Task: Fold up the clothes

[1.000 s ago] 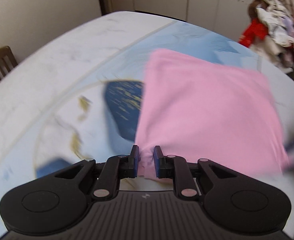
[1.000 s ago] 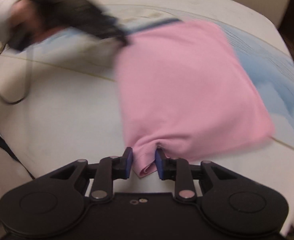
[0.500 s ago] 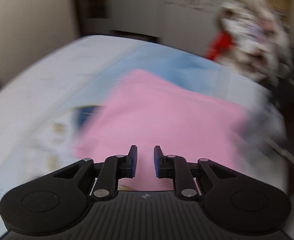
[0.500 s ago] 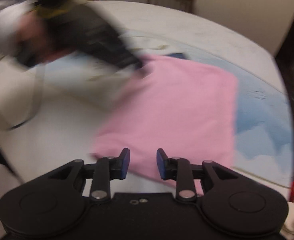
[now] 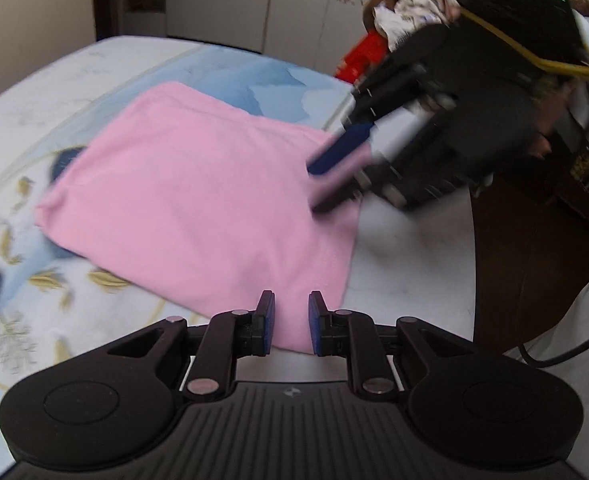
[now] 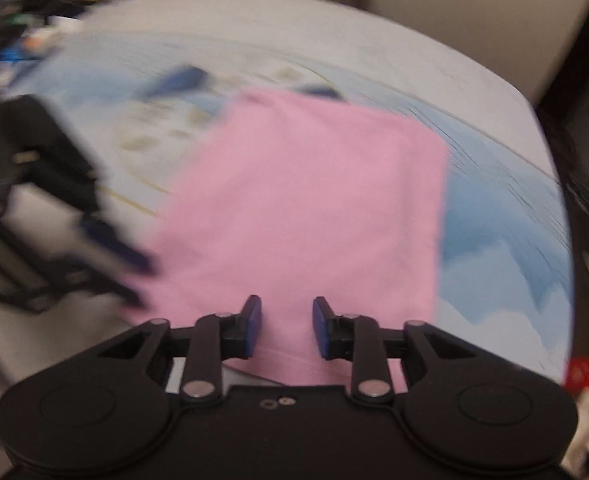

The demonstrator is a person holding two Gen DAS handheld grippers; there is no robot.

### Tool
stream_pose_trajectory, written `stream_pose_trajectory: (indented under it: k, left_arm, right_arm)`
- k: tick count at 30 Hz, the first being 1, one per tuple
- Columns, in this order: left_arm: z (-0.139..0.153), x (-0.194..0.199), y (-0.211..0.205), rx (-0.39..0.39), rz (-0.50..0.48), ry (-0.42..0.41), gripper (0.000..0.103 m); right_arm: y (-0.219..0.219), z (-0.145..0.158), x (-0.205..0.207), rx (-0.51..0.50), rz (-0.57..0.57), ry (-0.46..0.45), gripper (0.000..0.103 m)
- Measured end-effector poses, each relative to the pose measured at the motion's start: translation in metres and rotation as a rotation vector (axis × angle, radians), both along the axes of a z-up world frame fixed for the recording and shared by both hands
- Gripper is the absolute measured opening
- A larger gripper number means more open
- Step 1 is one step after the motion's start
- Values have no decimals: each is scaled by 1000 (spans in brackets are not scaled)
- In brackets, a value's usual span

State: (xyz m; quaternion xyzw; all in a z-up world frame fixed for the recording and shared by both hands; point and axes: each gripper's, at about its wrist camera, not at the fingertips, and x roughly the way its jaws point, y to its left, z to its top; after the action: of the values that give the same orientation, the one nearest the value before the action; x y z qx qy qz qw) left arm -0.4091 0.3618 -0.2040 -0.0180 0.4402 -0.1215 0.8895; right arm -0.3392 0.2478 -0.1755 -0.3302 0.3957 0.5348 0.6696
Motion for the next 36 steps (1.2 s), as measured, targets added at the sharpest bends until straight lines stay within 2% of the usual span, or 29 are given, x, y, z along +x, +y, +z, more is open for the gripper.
stream_pose_trajectory:
  k: [2, 4, 6, 9, 12, 16, 21, 26, 28, 30, 33, 36]
  left_arm:
    - [3, -4, 9, 8, 29, -9, 32]
    - [1, -6, 17, 22, 55, -1, 54]
    - [1, -8, 21, 36, 59, 1, 56]
    - [-2, -12, 25, 45, 52, 11, 65]
    - [-4, -17, 29, 54, 45, 20, 65]
    - [-5, -27, 32, 64, 48, -2, 68]
    - [-3, -38, 33, 88, 45, -36, 70]
    - [0, -48, 24, 159, -58, -95, 70]
    - [1, -50, 16, 202, -122, -133, 70]
    - [2, -49, 2, 266, -193, -188, 70]
    - [0, -42, -21, 402, -310, -282, 70]
    - [-12, -31, -39, 527, -407, -333, 69]
  right_arm:
    - [6, -4, -12, -9, 23, 22, 103]
    - [13, -8, -25, -18, 46, 43, 103]
    - [19, -13, -37, -27, 68, 65, 103]
    - [28, -19, -54, -42, 100, 84, 103]
    - [28, -24, -65, -44, 134, 77, 103]
    - [25, -29, -79, -34, 113, 3, 103]
    - [25, -26, -76, -12, -5, -24, 103]
    - [29, -22, -79, -22, -24, -83, 103]
    - [32, -18, -76, -23, -21, -96, 103]
    - [33, -9, -69, -16, -21, -62, 103]
    - [33, 7, -58, 2, -18, -21, 103]
    - [33, 18, -47, 16, -21, 20, 103]
